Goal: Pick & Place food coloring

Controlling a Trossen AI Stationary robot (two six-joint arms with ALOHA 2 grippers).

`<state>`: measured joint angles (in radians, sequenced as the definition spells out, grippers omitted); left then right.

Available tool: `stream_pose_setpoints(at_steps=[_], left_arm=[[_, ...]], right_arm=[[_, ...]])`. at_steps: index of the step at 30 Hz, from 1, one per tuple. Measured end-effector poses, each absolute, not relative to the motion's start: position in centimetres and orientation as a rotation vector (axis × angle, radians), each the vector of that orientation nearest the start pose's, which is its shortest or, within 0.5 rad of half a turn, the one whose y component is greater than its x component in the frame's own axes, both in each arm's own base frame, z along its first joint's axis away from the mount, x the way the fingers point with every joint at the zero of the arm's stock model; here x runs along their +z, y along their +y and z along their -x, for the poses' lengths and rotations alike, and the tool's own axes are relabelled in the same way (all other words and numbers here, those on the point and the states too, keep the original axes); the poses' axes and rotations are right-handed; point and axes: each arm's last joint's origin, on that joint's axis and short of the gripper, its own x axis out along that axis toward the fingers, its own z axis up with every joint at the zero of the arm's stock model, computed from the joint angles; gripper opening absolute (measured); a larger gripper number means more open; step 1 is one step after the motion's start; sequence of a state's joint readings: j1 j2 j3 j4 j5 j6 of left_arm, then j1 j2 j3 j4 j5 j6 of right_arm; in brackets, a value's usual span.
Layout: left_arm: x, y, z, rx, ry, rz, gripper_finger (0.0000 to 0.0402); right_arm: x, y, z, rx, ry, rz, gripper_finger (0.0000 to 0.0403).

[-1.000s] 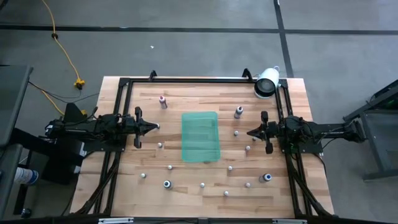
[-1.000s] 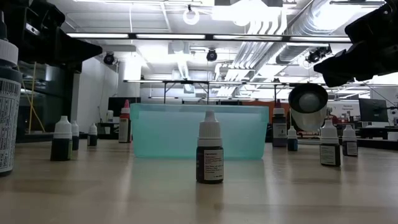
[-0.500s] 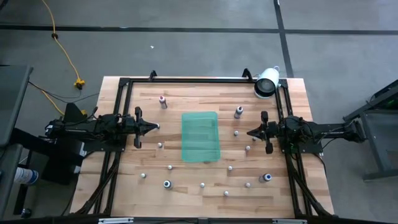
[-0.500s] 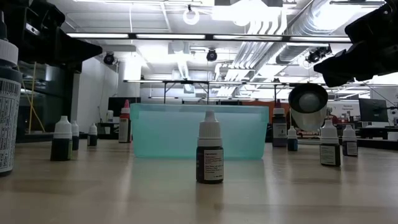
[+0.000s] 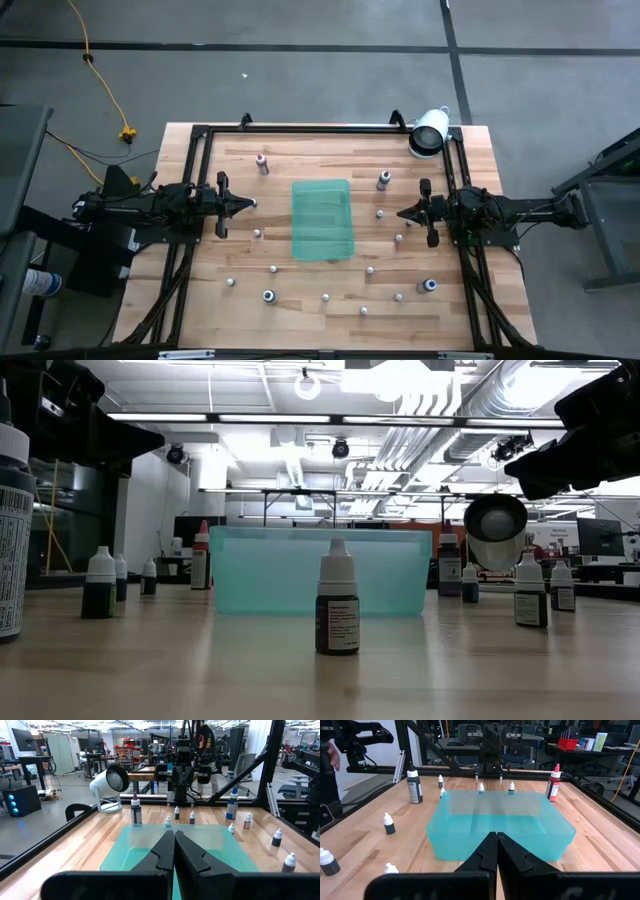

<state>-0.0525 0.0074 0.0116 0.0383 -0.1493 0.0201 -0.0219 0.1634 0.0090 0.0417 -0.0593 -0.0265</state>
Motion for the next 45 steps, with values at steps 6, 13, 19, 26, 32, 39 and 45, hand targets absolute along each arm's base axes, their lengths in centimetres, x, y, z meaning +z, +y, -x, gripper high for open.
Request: stream_pose_setpoints(at_steps=[6, 13, 19, 26, 32, 39, 45], left_arm=[[17.1, -0.1, -9.7, 0.097, -0.043, -0.016, 0.0001], [17.1, -0.1, -9.7, 0.097, -0.049, -0.015, 0.0001], [17.2, -0.1, -9.7, 0.092, -0.059, -0.014, 0.0001], [18.6, -0.1, -9.4, 0.063, -0.109, 0.151, 0.0001], [20.3, -0.1, -9.1, 0.048, -0.261, 0.186, 0.0001], [22.1, -0.1, -8.4, 0.034, -0.450, 0.199, 0.0001], [22.9, 0.0, -8.0, 0.039, -0.539, 0.239, 0.0001]], right_arm=[[15.7, -0.1, -10.7, 0.039, 0.113, 0.022, 0.0000], [15.7, -0.1, -10.7, 0.039, 0.112, 0.022, 0.0000], [15.7, -0.1, -10.7, 0.039, 0.113, 0.022, 0.0000], [15.7, -0.1, -10.7, 0.039, 0.112, 0.022, 0.0000], [15.7, -0.1, -10.7, 0.039, 0.113, 0.022, 0.0000], [15.7, -0.1, -10.7, 0.039, 0.112, 0.022, 0.0000], [15.7, -0.1, -10.7, 0.039, 0.112, 0.022, 0.0000]])
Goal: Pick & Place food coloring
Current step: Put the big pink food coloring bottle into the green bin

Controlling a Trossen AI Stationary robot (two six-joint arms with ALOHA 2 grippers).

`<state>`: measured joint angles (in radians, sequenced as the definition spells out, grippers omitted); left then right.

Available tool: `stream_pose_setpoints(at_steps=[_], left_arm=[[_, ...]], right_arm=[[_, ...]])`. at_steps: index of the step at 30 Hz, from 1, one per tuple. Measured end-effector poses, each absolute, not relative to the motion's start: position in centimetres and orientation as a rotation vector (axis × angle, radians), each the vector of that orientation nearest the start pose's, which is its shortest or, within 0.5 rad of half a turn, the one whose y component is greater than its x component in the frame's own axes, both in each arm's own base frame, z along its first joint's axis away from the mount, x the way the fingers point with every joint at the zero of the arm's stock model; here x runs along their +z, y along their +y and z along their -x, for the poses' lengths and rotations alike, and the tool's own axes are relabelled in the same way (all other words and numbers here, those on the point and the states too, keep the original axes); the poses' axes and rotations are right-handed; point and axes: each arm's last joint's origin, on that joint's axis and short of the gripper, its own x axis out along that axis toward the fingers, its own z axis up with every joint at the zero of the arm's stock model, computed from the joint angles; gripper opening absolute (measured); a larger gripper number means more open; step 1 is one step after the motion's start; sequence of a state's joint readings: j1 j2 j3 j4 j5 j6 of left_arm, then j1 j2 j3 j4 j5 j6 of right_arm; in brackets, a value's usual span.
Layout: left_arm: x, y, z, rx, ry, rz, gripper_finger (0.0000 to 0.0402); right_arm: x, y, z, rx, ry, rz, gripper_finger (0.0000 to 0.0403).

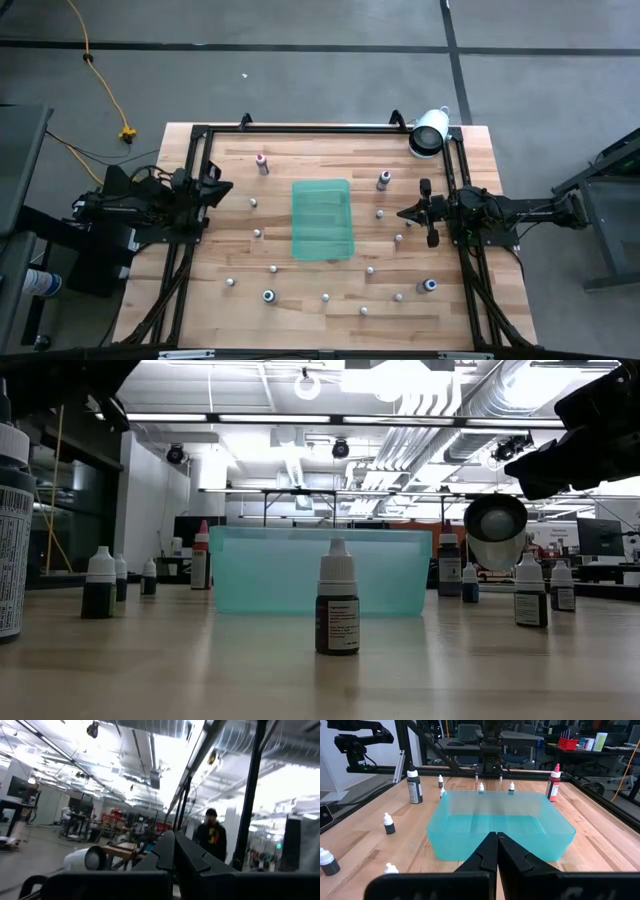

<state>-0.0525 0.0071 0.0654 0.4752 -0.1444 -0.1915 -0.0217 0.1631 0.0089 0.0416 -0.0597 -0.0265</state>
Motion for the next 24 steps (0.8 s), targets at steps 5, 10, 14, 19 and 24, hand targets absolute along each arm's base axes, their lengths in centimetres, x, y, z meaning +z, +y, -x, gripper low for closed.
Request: stream_pose_setpoints(at_steps=[5, 10, 14, 19, 24], left_arm=[[23.1, 0.0, -7.9, 0.032, -0.572, 0.266, 0.0001], [23.1, 0.0, -7.9, 0.033, -0.564, 0.265, 0.0001], [23.1, 0.1, -7.9, 0.064, -0.568, 0.275, 0.0001], [23.2, 0.4, -7.9, 0.152, -0.545, 0.332, 0.0001], [24.7, 0.6, -7.8, 0.273, -0.402, 0.283, 0.0017]], right_arm=[[15.7, -0.1, -10.7, 0.039, 0.113, 0.022, 0.0000], [15.7, -0.1, -10.7, 0.039, 0.113, 0.022, 0.0000], [15.7, -0.1, -10.7, 0.039, 0.112, 0.022, 0.0000], [15.7, -0.1, -10.7, 0.039, 0.113, 0.022, 0.0000], [15.7, -0.1, -10.7, 0.039, 0.112, 0.022, 0.0000]])
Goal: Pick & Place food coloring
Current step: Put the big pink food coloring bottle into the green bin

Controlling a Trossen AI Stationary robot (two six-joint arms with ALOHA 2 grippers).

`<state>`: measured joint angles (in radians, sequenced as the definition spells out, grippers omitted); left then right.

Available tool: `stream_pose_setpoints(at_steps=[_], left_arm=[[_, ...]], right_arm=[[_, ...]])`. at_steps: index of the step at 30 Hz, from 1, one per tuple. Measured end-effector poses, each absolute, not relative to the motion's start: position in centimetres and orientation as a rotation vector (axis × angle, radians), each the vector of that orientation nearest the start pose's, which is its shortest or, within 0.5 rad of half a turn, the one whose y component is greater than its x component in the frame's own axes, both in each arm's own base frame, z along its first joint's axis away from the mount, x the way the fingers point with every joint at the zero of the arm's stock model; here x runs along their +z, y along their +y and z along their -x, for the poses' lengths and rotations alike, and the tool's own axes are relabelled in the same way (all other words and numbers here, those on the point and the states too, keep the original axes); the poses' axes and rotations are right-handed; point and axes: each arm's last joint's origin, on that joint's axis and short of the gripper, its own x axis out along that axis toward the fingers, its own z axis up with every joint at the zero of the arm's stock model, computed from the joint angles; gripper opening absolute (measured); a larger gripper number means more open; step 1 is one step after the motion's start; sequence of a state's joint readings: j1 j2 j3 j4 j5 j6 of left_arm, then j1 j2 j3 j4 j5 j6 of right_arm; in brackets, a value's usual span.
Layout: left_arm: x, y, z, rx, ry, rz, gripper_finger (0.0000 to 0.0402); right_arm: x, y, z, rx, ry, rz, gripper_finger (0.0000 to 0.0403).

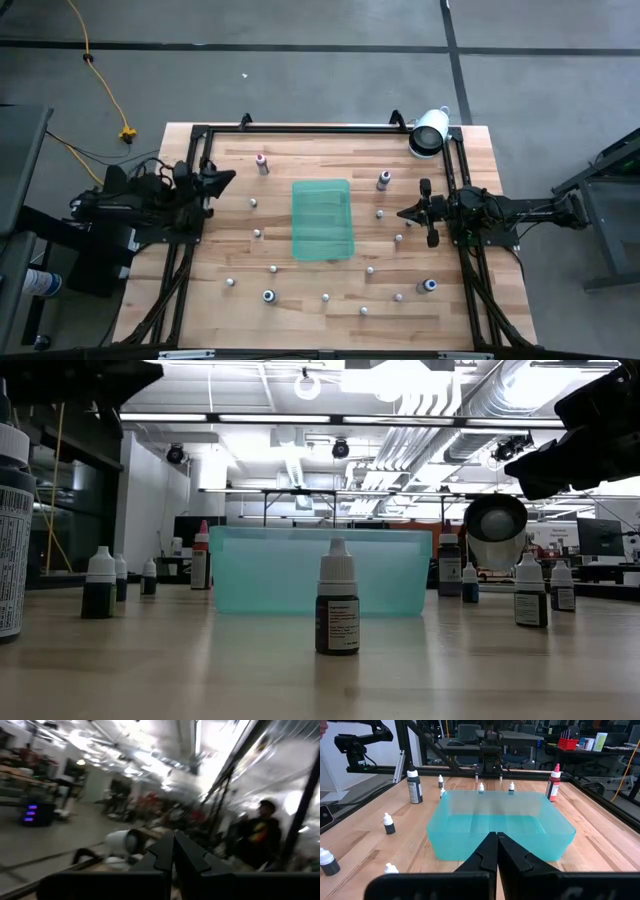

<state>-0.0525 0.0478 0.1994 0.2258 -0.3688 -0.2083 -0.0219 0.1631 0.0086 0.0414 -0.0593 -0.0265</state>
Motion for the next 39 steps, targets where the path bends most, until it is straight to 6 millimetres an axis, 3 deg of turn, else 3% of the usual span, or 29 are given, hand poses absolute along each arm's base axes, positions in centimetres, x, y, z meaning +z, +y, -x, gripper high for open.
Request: stream_pose_setpoints(at_steps=[8, 17, 25, 30, 39], left_arm=[[31.7, 1.1, -7.0, 0.483, -0.250, 0.124, 0.0103], [40.4, 1.4, -7.8, 0.639, 0.004, 0.019, 0.0190], [47.1, 1.3, -10.0, 0.634, 0.261, -0.092, 0.0195], [51.0, 1.3, -10.1, 0.630, 0.321, -0.148, 0.0195], [54.9, 1.4, -9.9, 0.652, 0.410, -0.246, 0.0195]], right_arm=[[15.7, -0.1, -10.7, 0.040, 0.112, 0.022, 0.0000], [15.7, -0.1, -10.7, 0.040, 0.112, 0.022, 0.0000], [15.7, -0.1, -10.7, 0.040, 0.113, 0.022, 0.0000], [15.7, -0.1, -10.7, 0.039, 0.112, 0.022, 0.0000], [15.7, -0.1, -10.7, 0.040, 0.112, 0.022, 0.0000]])
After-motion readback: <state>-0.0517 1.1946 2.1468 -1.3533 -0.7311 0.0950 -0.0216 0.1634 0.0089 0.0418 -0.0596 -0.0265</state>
